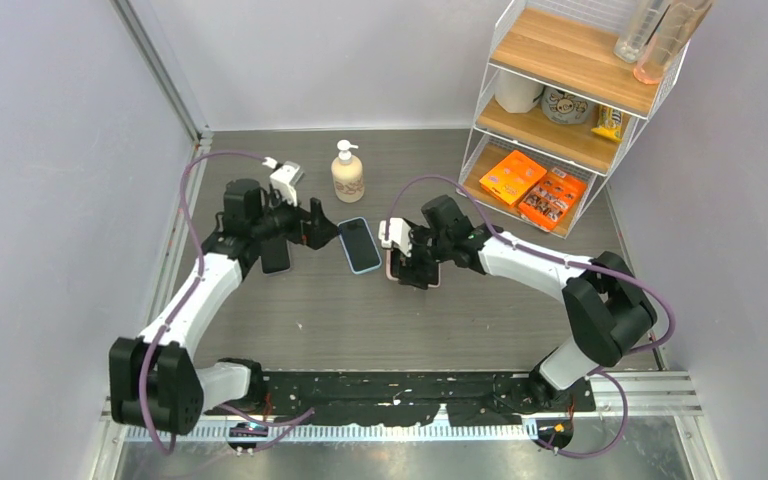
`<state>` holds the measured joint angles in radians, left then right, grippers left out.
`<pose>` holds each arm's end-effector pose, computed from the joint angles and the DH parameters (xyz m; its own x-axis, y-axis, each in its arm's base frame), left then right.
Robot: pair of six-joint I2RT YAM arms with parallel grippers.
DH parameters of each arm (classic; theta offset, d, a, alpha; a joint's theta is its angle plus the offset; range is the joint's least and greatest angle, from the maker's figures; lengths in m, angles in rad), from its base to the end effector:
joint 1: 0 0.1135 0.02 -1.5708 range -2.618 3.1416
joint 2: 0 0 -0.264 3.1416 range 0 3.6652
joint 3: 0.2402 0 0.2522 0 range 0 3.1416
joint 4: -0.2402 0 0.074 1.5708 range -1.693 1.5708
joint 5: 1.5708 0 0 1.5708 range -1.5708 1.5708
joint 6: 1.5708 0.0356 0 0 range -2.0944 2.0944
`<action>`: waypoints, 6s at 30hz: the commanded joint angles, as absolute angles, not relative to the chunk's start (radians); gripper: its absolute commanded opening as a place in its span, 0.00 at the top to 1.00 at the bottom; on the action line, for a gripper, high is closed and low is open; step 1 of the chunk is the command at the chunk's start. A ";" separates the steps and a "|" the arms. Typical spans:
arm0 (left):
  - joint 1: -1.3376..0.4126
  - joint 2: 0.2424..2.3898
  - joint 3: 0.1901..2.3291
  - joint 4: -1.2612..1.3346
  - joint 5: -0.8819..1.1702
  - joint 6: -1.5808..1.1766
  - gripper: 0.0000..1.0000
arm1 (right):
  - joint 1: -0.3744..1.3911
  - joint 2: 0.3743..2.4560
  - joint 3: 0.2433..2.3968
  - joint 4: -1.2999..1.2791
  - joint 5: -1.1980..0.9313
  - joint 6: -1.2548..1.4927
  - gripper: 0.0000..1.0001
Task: Take the phone out of the phone case
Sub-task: Pick up the phone at the center of the board.
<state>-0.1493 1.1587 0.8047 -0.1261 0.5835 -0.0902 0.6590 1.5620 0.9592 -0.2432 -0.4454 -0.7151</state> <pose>0.2510 -0.0576 0.2789 -0.5096 0.0006 -0.8604 0.5638 0.7557 -0.3333 0.2466 0.2104 0.2086 0.0635 -0.6993 -0.7120 -0.9758 0.1061 -0.1912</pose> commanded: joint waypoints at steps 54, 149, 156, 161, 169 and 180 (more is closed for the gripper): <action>-0.492 1.710 1.247 -0.321 0.762 -0.195 1.00 | 0.680 1.408 0.902 0.098 -0.334 -0.451 0.90; -0.619 1.333 1.436 -0.881 0.807 0.531 0.23 | 0.659 1.388 1.643 -1.030 -0.718 -0.715 0.95; -0.656 1.394 1.437 -0.908 0.790 0.543 0.45 | 0.660 1.377 1.639 -1.009 -0.720 -0.697 0.95; -0.655 1.408 1.438 -0.934 0.789 0.553 0.86 | 0.660 1.357 1.615 -0.987 -0.717 -0.688 0.95; -0.636 1.287 1.325 -0.860 0.772 0.557 1.00 | 0.625 1.266 1.504 -0.865 -0.668 -0.599 0.50; -0.586 1.083 1.157 -0.585 0.801 0.375 1.00 | 0.445 1.175 1.430 -0.741 -0.921 -0.467 0.09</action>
